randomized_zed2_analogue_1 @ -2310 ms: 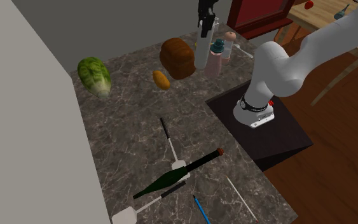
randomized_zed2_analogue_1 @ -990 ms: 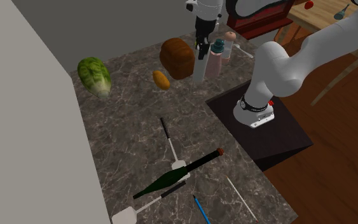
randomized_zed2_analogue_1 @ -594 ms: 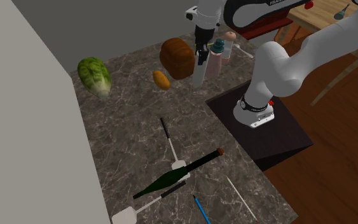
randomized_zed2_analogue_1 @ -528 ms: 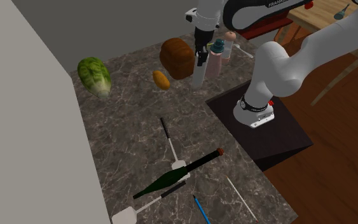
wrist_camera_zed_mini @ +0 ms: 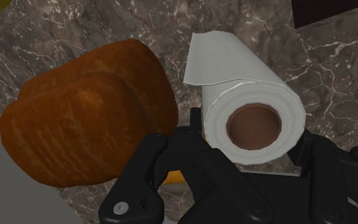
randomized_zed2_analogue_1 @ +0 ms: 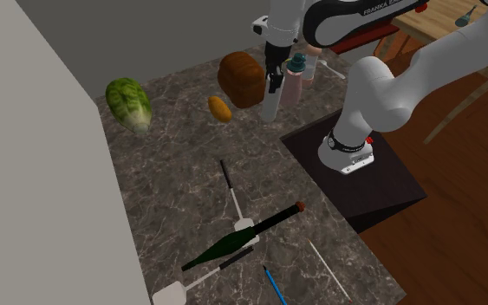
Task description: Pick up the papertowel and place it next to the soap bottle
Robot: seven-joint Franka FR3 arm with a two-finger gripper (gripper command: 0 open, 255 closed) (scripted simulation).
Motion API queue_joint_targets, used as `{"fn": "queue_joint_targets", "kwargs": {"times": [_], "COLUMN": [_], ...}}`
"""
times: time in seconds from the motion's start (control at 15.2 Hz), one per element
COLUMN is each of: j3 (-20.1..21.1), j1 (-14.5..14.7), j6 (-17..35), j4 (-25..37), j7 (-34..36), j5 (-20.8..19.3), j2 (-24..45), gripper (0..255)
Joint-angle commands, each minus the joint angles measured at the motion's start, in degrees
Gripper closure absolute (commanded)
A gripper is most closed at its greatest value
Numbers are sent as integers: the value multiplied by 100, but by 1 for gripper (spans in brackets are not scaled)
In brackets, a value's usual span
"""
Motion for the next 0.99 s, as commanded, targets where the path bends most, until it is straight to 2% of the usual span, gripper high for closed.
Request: {"fn": "queue_joint_targets", "kwargs": {"times": [0.0,0.07,0.4,0.66,0.92], "j3": [0,0,0,263,264], "j1": [0,0,0,83,82], "j6": [1,1,1,-840,-839], "j4": [-1,-1,-1,573,572], "j7": [0,0,0,-35,-36], "j5": [-1,-1,-1,249,249], "j2": [0,0,0,-270,-270], "gripper": [255,0,0,0,0]}}
